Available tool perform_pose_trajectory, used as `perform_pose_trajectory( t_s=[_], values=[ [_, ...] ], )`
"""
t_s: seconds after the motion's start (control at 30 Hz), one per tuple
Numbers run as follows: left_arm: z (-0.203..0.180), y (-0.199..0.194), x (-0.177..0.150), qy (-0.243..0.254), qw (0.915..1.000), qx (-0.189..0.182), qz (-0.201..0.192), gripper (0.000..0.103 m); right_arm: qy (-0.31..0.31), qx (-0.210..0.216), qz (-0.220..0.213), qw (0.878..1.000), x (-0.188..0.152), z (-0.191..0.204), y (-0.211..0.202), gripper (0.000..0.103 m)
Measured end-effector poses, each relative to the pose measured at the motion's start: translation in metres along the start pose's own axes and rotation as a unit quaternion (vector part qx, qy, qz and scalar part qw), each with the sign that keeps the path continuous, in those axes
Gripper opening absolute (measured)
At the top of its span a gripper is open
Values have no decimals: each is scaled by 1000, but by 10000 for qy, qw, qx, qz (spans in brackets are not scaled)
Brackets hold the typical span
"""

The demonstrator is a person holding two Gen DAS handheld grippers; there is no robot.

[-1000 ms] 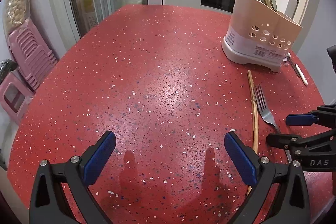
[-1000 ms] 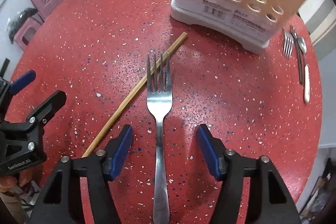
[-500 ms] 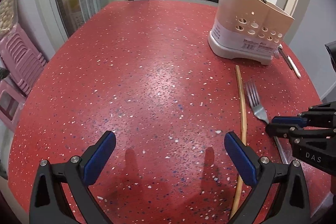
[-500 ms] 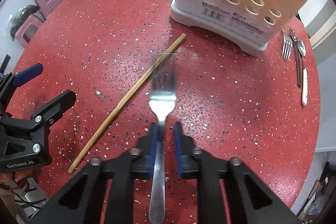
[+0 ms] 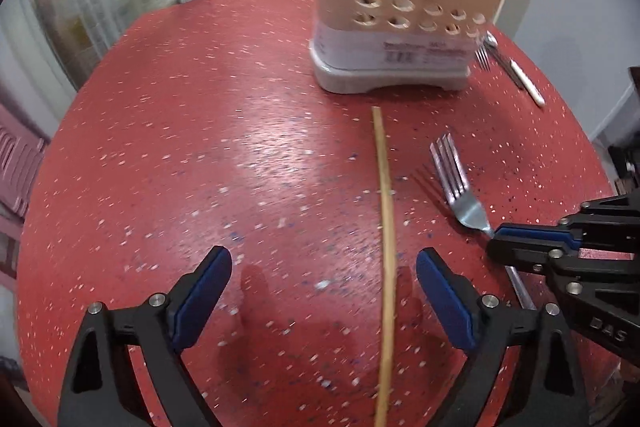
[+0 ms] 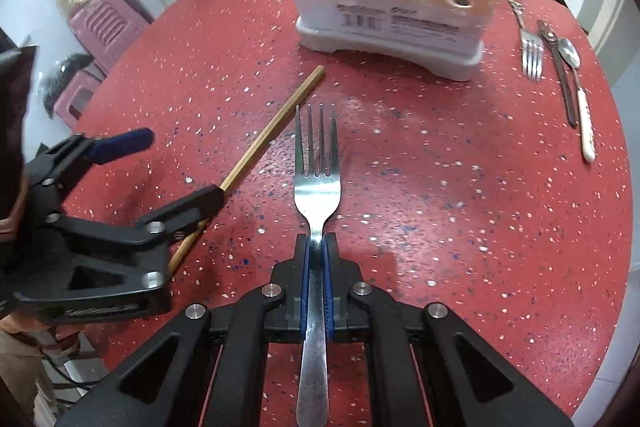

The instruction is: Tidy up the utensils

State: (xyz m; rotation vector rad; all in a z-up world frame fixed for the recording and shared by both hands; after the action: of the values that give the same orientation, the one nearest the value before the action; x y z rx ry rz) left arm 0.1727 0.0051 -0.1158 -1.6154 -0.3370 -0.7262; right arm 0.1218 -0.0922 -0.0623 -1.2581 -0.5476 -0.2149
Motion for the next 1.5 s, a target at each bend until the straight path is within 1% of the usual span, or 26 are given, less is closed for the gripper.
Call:
perform_pose_trajectory(
  t_s=[0.03, 0.1, 0.13, 0.23, 0.33, 0.43, 0.53, 0.63, 0.67, 0.7, 0.73, 0.8, 0.9, 1.0, 1.07, 1.1, 1.13, 1.2, 1.3, 1.4, 1.5],
  values=[
    [-3, 2, 1, 5, 10000, -45, 61, 103, 25, 9, -39, 10000, 0, -5, -1, 6],
    [-8, 10, 4, 10, 9996, -120, 272, 100, 67, 39, -111, 9999, -2, -10, -9, 6],
    [-8, 12, 6, 48, 9996, -95, 269, 100, 98, 69, -146, 9998, -3, -13, -11, 6],
    [-17, 15, 10, 288, 9988, -99, 386, 100, 178, 154, -213, 9995, -6, -23, -20, 6],
    [-27, 17, 14, 465, 9972, -202, 548, 99, 278, 258, -290, 9989, -14, -30, -29, 7],
    [-34, 19, 20, 599, 9950, -300, 745, 99, 350, 353, -394, 9980, -12, -37, -37, 7],
    [-42, 20, 27, 717, 9925, -388, 914, 91, 406, 448, -502, 9969, -11, -42, -44, 7],
    [-51, 17, 34, 854, 9902, -500, 990, 68, 457, 495, -598, 9959, -11, -50, -56, 6],
    [-53, 15, 37, 892, 9899, -524, 967, 40, 480, 505, -625, 9956, -12, -53, -59, 6],
    [-54, 14, 39, 869, 9896, -556, 1002, 31, 503, 515, -648, 9953, -13, -55, -60, 6],
    [-56, 14, 41, 831, 9900, -554, 997, 31, 527, 527, -670, 9950, -13, -57, -63, 6],
    [-56, 10, 41, 750, 9917, -541, 894, 31, 565, 541, -719, 9943, -14, -60, -68, 7],
    [-54, -4, 32, 578, 9950, -508, 631, 31, 595, 560, -830, 9932, -14, -60, -67, 7],
    [-49, -20, 27, 271, 9977, -557, 271, 31, 606, 579, -950, 9919, -13, -62, -70, 7],
    [-48, -37, 27, 44, 9984, -560, -43, 31, 602, 588, -1054, 9909, -15, -63, -76, 6],
    [-46, -36, 24, -21, 9983, -570, -126, 31, 600, 602, -1127, 9900, -14, -63, -81, 6],
    [-45, -46, 20, -114, 9979, -581, -256, 31, 596, 612, -1189, 9892, -13, -62, -84, 6],
    [-43, -63, 21, -275, 9965, -570, -540, 31, 579, 638, -1316, 9876, -10, -61, -92, 6],
    [-41, -78, 25, -427, 9939, -584, -838, 31, 552, 677, -1501, 9848, -6, -60, -104, 6],
    [-40, -99, 32, -572, 9890, -598, -1227, 31, 515, 724, -1700, 9814, -1, -57, -117, 3],
    [-37, -108, 38, -646, 9865, -639, -1365, 31, 433, 738, -1889, 9783, 5, -51, -125, 2]
  ],
)
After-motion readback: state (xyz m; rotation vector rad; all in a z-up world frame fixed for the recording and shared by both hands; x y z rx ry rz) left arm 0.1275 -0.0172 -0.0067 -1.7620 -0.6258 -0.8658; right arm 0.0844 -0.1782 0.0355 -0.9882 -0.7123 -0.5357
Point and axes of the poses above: each gripper's, at about its wrist camera, not at the fingertips, and y roughly the way its jaws point, z to its left, x to its top, the point moved 1 cm from there along y, roughly the way its jaws point, and after that the axes turned 11 degrees about -z, right-handed, at the moved point
